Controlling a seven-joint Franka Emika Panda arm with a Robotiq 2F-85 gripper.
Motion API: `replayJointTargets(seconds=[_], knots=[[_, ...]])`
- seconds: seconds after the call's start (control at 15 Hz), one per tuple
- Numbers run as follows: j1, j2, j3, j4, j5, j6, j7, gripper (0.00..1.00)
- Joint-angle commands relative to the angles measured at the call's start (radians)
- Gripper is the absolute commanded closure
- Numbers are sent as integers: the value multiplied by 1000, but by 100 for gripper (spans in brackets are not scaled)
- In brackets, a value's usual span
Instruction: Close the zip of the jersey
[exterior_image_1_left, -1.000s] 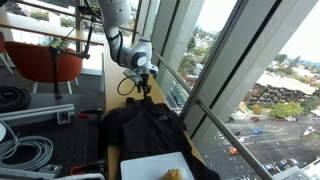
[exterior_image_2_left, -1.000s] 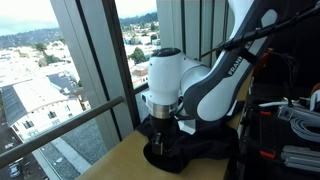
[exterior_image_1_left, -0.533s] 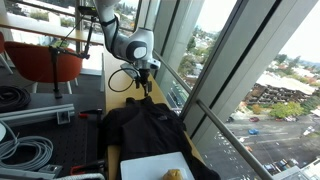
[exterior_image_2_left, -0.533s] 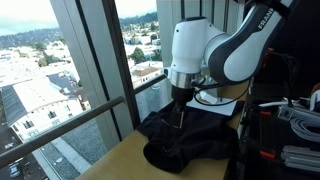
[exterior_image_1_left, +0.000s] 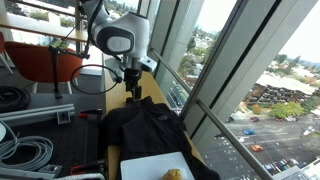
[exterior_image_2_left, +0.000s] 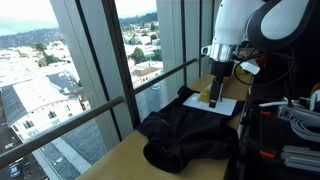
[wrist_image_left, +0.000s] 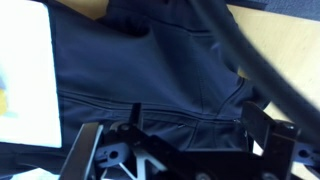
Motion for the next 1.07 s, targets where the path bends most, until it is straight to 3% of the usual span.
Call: replayJointTargets(seconds=[0.0,0.2,0.53,0.6,1.0], knots=[[-83,-186,1,-117,175,-65,-217,0],[-110,-294,-67,-158,207,-133,-347,0],[-154,-436,-164,-188,146,-266,-441,0],[-134,-357,-145,-161,160,-209,-403,0],[-132,-361,-151,-166,160,-217,-408,0]])
